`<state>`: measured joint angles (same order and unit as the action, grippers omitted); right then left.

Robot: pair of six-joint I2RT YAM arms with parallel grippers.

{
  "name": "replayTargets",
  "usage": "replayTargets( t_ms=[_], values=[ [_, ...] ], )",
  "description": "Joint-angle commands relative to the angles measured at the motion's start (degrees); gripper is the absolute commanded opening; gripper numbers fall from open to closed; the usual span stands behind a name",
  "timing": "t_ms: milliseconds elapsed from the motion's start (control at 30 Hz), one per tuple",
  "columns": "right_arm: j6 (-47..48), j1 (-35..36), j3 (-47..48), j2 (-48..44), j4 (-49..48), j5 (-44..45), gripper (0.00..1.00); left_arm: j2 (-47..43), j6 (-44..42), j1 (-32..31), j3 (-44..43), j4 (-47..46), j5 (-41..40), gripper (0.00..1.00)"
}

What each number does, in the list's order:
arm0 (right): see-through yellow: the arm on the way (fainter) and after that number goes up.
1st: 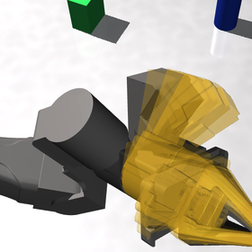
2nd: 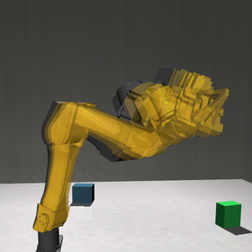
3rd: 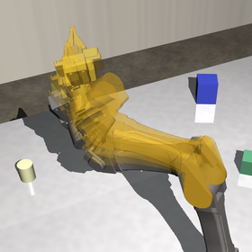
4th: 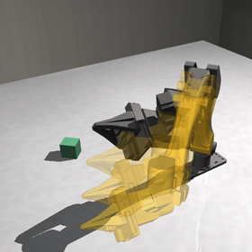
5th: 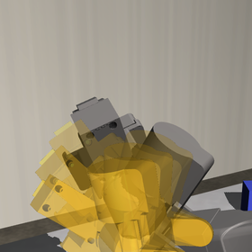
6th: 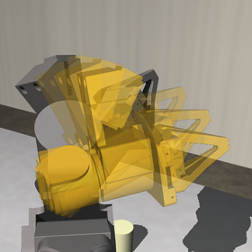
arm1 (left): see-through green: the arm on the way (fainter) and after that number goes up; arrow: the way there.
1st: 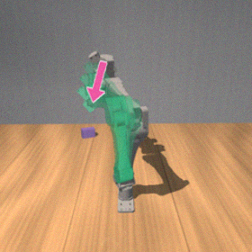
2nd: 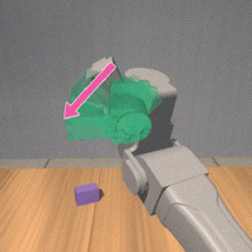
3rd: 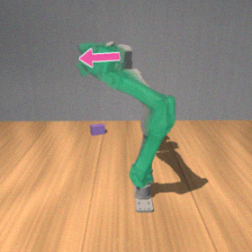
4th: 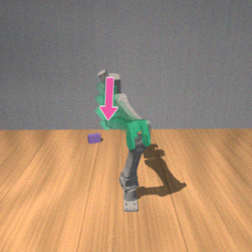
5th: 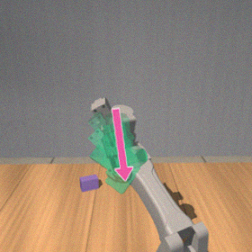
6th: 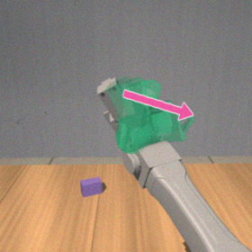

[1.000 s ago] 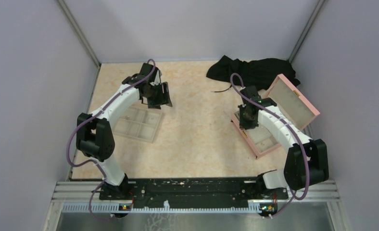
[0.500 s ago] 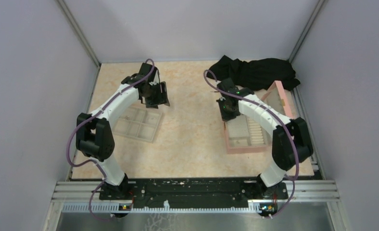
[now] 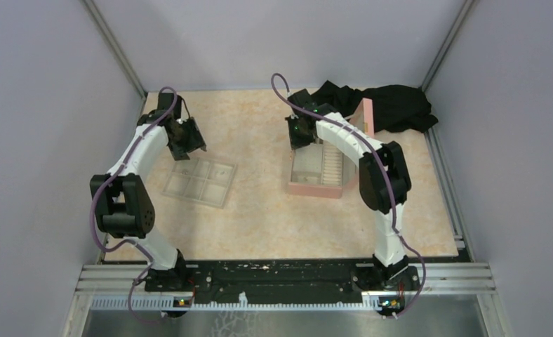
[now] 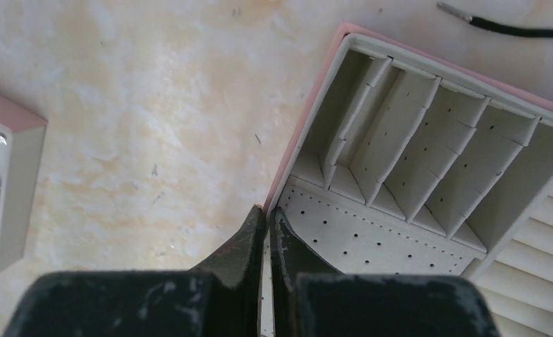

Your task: Organize the mixed jewelry

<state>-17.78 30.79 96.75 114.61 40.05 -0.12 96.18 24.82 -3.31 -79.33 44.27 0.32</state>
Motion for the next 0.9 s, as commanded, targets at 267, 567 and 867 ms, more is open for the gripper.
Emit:
replayTargets(
  t_ms=[267, 567, 867],
  values=[
    [-0.2, 2.1, 7.5, -5.0, -2.5, -2.8, 0.37, 2.4, -0.3, 1.0, -0.4, -0.3, -0.9, 0.68],
    [-0.2, 2.0, -3.9, -17.5, -2.7, -0.1, 0.4, 10.5, -1.5, -7.0, -6.8, 1.8, 0.2, 0.68],
    [-0.6, 0.7, -8.2, -22.3, -1.5, 4.0, 0.4, 15.5, 1.6, -14.4, -8.2, 2.9, 1.5, 0.67]
  ],
)
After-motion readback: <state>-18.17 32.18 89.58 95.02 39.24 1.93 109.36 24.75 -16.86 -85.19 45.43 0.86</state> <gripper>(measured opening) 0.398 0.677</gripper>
